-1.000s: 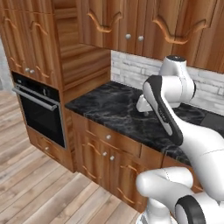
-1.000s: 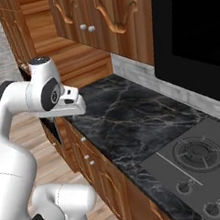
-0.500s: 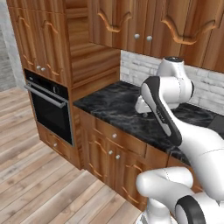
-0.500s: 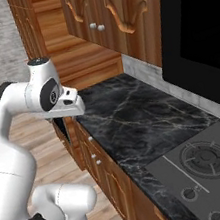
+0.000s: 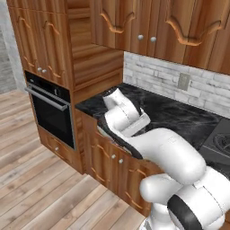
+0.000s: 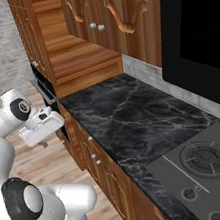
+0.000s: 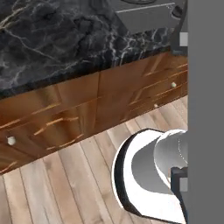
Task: Take a straw from the drawer in front and place it inside the glass cup on the dining counter.
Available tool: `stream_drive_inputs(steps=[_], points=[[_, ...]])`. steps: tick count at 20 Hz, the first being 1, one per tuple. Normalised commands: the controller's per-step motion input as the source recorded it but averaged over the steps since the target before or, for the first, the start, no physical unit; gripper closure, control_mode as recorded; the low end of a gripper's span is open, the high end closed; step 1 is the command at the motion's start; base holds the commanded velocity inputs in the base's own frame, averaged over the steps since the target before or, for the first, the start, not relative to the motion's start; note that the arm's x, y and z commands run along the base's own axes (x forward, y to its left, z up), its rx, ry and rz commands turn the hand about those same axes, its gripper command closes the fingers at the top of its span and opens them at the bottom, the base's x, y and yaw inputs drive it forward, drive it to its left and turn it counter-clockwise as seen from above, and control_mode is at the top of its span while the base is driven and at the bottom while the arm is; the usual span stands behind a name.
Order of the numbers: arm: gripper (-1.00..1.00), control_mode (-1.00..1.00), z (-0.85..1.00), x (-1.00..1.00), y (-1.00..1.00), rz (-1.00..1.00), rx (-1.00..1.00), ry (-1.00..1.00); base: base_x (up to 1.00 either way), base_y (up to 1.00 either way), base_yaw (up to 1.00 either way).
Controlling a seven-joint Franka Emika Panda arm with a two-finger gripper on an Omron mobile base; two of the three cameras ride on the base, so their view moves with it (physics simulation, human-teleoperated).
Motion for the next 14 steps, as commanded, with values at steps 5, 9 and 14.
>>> stream_drive_inputs(steps=[5, 9, 14], points=[[-1.0, -1.0, -0.96, 0.99, 0.48, 0.05, -0.47, 0.48, 0.0, 0.0, 0.0], [-1.0, -1.0, -0.8, 1.0, 0.04, 0.15, -0.36, 0.52, 0.0, 0.0, 0.0], [-1.0, -1.0, -0.38, 0.91, 0.0, 0.19, -0.37, 0.52, 0.0, 0.0, 0.0]])
